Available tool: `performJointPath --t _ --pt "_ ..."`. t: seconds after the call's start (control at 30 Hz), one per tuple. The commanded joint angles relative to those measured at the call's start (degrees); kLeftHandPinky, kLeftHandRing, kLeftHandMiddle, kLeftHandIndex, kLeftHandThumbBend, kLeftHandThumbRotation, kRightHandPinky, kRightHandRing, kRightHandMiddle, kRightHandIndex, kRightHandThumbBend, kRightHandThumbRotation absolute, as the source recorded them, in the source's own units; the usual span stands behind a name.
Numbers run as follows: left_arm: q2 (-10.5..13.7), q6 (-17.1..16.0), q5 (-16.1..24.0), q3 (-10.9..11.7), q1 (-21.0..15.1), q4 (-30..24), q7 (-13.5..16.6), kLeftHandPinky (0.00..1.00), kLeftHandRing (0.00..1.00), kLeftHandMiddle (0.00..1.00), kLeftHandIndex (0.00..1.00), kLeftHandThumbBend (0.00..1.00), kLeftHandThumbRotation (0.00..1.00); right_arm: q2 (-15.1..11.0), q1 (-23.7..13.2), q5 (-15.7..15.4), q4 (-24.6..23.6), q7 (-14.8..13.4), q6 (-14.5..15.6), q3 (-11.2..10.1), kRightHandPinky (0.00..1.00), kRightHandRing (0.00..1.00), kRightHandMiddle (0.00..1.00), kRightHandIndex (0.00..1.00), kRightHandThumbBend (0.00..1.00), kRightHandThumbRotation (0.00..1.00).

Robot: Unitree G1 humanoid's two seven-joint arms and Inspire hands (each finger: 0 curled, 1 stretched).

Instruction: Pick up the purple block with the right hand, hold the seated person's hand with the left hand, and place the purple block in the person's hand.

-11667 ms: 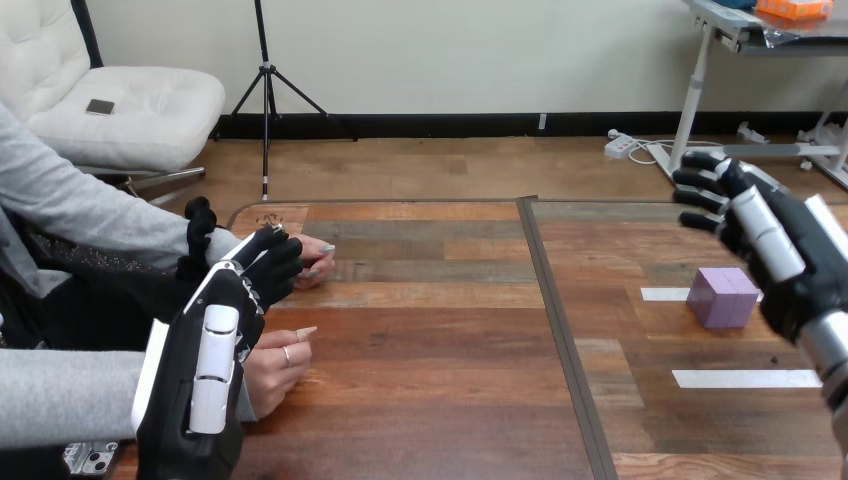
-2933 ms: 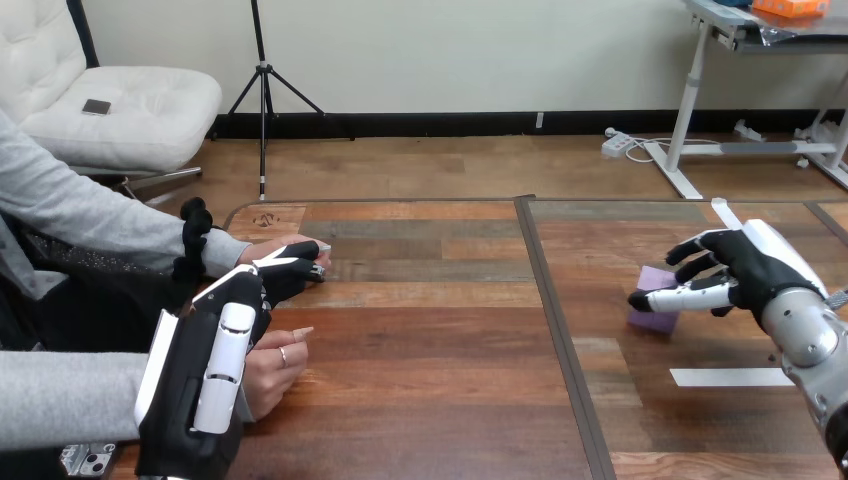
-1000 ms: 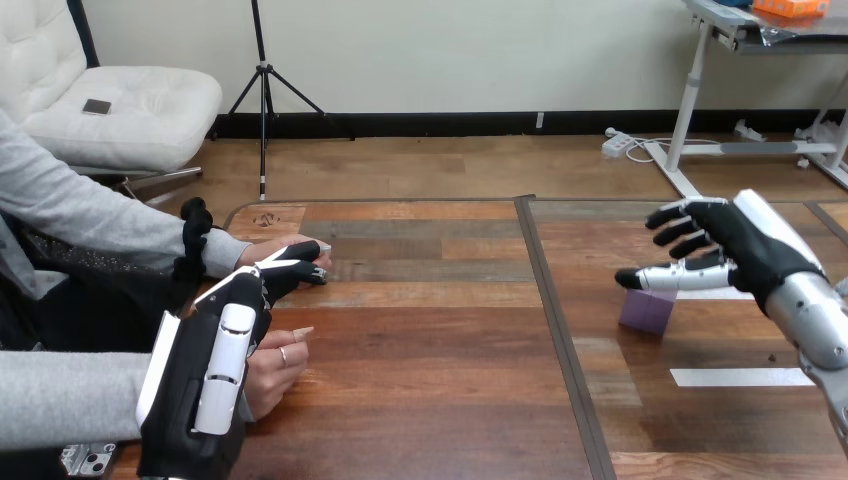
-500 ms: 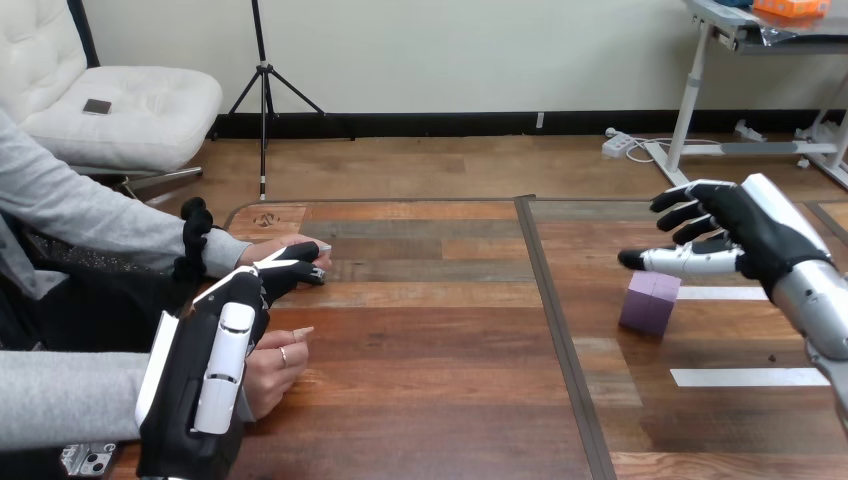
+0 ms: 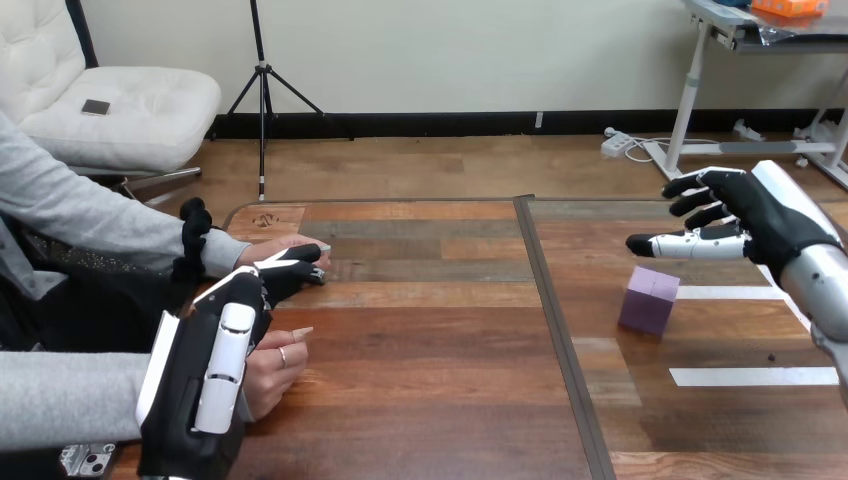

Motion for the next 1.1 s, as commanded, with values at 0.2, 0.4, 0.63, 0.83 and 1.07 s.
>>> performJointPath --t 0.2,0.4,0.63,0.83,1.07 --pt "0.5 -0.8 0.6 0.4 -3.3 -0.8 0.2 0.82 0.84 0.79 0.58 0.46 1.00 1.4 -8.5 -0.9 6.0 1.0 -0.8 1.9 0.65 0.76 0.78 0.79 1.00 0.34" --pt "0.3 -0.8 0.5 0.5 -3.2 -1.0 0.4 0.81 0.84 0.79 0.59 0.46 1.00 2.0 -10.1 -1.4 9.0 1.8 -0.5 2.9 0.58 0.73 0.78 0.82 1.00 0.35" --pt "0.3 -1.1 -0.1 0.4 -3.4 -0.8 -0.1 0.81 0.84 0.79 0.58 0.45 1.00 2.7 -11.4 -1.8 12.1 2.8 -0.7 3.7 0.56 0.74 0.80 0.85 1.00 0.36" --pt "0.2 -1.3 -0.1 0.4 -3.3 -0.8 0.0 0.80 0.83 0.78 0.58 0.46 1.00 3.2 -12.1 -2.0 14.0 3.5 -1.3 4.2 0.57 0.76 0.84 0.89 1.00 0.36" --pt "0.5 -0.7 0.5 0.4 -3.0 -1.2 0.2 0.80 0.83 0.78 0.58 0.46 1.00 3.7 -12.9 -3.0 15.8 4.8 -0.9 5.1 0.66 0.85 0.93 0.93 1.00 0.40"
